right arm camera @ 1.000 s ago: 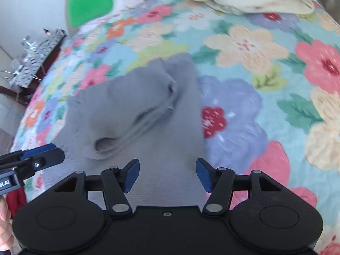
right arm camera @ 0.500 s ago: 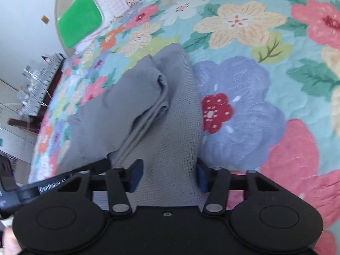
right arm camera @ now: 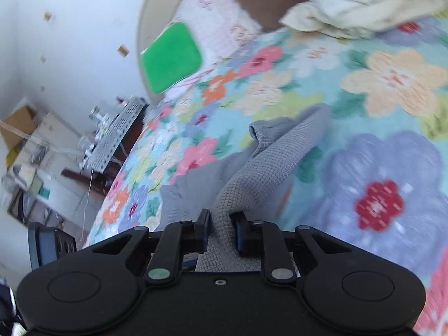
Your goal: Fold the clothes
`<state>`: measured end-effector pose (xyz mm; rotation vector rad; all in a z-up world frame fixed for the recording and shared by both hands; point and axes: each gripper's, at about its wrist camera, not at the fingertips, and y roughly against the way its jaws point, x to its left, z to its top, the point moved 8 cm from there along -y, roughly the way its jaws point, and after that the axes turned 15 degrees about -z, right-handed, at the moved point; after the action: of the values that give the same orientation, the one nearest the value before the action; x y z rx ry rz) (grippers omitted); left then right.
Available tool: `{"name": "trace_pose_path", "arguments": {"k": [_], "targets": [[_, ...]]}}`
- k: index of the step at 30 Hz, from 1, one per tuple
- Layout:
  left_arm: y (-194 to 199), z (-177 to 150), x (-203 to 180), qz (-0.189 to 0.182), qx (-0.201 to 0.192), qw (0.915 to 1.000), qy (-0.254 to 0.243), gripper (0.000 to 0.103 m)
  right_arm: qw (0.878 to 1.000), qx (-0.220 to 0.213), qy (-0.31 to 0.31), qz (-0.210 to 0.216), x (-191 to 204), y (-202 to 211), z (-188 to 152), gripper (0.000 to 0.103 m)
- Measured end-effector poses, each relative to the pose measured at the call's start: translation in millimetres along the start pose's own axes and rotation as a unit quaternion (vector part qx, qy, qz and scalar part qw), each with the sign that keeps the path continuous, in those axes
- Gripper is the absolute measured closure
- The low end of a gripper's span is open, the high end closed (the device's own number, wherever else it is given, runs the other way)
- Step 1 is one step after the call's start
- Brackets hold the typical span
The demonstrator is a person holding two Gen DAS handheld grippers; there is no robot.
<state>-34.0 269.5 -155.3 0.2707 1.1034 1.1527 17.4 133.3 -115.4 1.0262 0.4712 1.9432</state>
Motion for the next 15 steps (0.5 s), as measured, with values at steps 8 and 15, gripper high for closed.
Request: {"name": "trace_pose_path", "arguments": {"k": [8, 15], "targets": [[55, -3, 27, -0.038, -0.051, 0.9944, 0.084, 0.047, 0.997, 0.015, 0.037, 0.068, 36, -6, -14, 0.083], [98, 4, 62, -0.03, -0.108, 0.9837, 0.141, 0.048, 0.985, 0.038, 0.136, 0.099, 92, -21, -35, 0.083]]}}
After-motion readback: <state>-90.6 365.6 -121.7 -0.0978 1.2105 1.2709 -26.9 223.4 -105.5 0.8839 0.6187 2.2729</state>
